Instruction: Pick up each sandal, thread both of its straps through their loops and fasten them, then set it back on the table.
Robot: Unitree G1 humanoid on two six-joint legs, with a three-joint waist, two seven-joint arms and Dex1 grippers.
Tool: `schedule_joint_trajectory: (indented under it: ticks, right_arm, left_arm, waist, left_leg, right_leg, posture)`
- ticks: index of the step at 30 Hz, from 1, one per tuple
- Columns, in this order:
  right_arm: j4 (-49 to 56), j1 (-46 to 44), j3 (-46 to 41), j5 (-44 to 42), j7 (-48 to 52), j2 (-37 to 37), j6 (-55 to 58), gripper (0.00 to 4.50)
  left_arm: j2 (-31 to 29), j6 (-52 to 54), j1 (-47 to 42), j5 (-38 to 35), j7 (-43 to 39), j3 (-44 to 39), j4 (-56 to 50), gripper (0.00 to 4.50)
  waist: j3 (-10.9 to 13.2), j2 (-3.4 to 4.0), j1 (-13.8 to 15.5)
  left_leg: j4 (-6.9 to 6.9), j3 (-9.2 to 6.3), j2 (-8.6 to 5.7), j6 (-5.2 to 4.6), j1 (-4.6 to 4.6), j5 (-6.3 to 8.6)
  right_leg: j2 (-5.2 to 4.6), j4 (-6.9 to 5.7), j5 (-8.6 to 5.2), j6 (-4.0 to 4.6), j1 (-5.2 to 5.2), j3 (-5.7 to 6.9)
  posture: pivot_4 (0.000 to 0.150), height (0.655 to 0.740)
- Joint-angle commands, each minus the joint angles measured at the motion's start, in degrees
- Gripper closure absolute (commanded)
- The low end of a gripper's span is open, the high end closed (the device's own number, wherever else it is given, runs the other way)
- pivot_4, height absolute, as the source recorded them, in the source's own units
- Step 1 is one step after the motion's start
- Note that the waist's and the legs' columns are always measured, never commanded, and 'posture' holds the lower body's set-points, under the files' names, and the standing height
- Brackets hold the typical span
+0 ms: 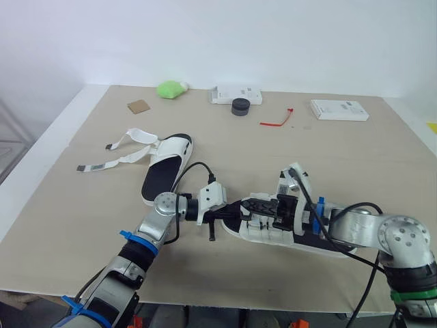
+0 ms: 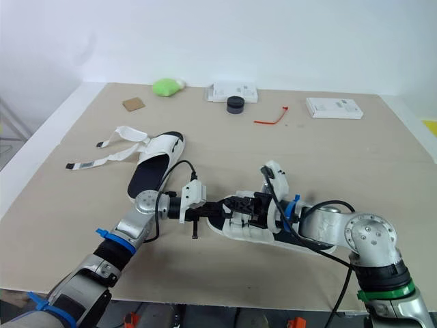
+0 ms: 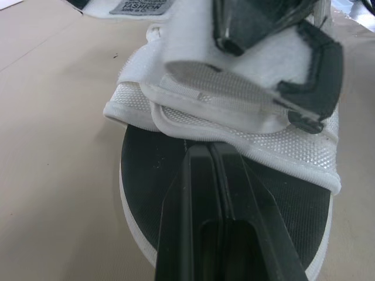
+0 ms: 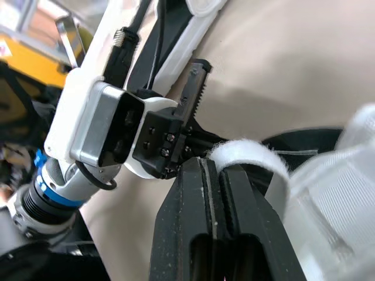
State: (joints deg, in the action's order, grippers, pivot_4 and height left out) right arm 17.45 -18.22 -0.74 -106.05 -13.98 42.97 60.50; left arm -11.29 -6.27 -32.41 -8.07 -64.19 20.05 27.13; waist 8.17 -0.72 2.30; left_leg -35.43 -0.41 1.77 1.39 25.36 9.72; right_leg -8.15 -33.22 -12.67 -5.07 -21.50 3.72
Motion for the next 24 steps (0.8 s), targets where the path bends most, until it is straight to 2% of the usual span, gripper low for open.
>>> schedule_joint_trajectory:
  ticks: [1, 12, 15, 17, 18, 24]
  right_arm:
    - [-0.28, 0.97, -4.21, -5.75, -3.50, 0.88, -4.87, 4.44]
    - [-8.10, 0.57, -4.02, -6.03, -21.90, -5.62, -12.20, 4.44]
    - [-8.06, 0.96, -4.28, -5.96, -22.18, -5.75, -11.88, 4.44]
    - [-7.92, 1.28, -4.61, -6.42, -22.34, -6.40, -12.71, 3.78]
    - [-7.87, 1.06, -4.46, -6.55, -21.96, -6.33, -12.48, 3.62]
    - [-8.91, -0.48, -5.55, -6.95, -21.81, -7.77, -11.99, 0.99]
  left_arm:
    - [-1.65, 4.02, 3.60, 5.50, 0.71, 3.55, 7.33, 4.50]
    - [-1.19, 3.60, 2.85, 5.56, 0.52, 3.87, 8.18, 4.50]
    - [-1.29, 3.50, 2.90, 5.59, 0.54, 3.85, 8.29, 4.50]
    - [-1.43, 3.47, 3.02, 5.60, 0.54, 3.88, 8.23, 4.50]
    - [-1.46, 3.49, 3.05, 5.59, 0.56, 3.90, 8.19, 4.50]
    - [-1.34, 3.56, 3.17, 5.55, 0.65, 4.02, 8.03, 4.50]
  waist:
    - [-0.02, 0.03, -0.02]
    - [-0.08, 0.07, -0.09]
    - [-0.09, 0.08, -0.13]
    - [-0.09, 0.08, -0.18]
    - [-0.09, 0.08, -0.20]
    - [-0.16, 0.14, -0.22]
  left_leg:
    - [0.00, 0.00, 0.01, 0.00, -0.01, 0.00]
    - [-0.03, 0.01, 0.04, -0.03, -0.03, -0.02]
    - [-0.03, 0.02, 0.08, -0.03, -0.03, -0.02]
    - [-0.03, 0.04, 0.11, -0.03, -0.03, -0.02]
    - [-0.03, 0.05, 0.12, -0.03, -0.03, -0.02]
    - [-0.02, 0.10, 0.21, -0.03, -0.05, -0.02]
  right_leg:
    - [0.00, 0.00, 0.00, 0.00, 0.00, 0.00]
    - [0.04, 0.00, 0.00, 0.00, 0.00, -0.04]
    - [0.04, 0.01, 0.00, 0.00, -0.01, -0.03]
    - [0.04, 0.01, 0.00, 0.00, -0.01, -0.05]
    - [0.04, 0.01, 0.00, 0.01, -0.01, -0.05]
    - [0.04, 0.01, 0.00, 0.01, -0.02, -0.05]
  posture:
    - [0.150, 0.7400]
    - [0.150, 0.7400]
    - [0.150, 0.7400]
    - [0.150, 0.7400]
    - [0.150, 0.7400]
    - [0.150, 0.7400]
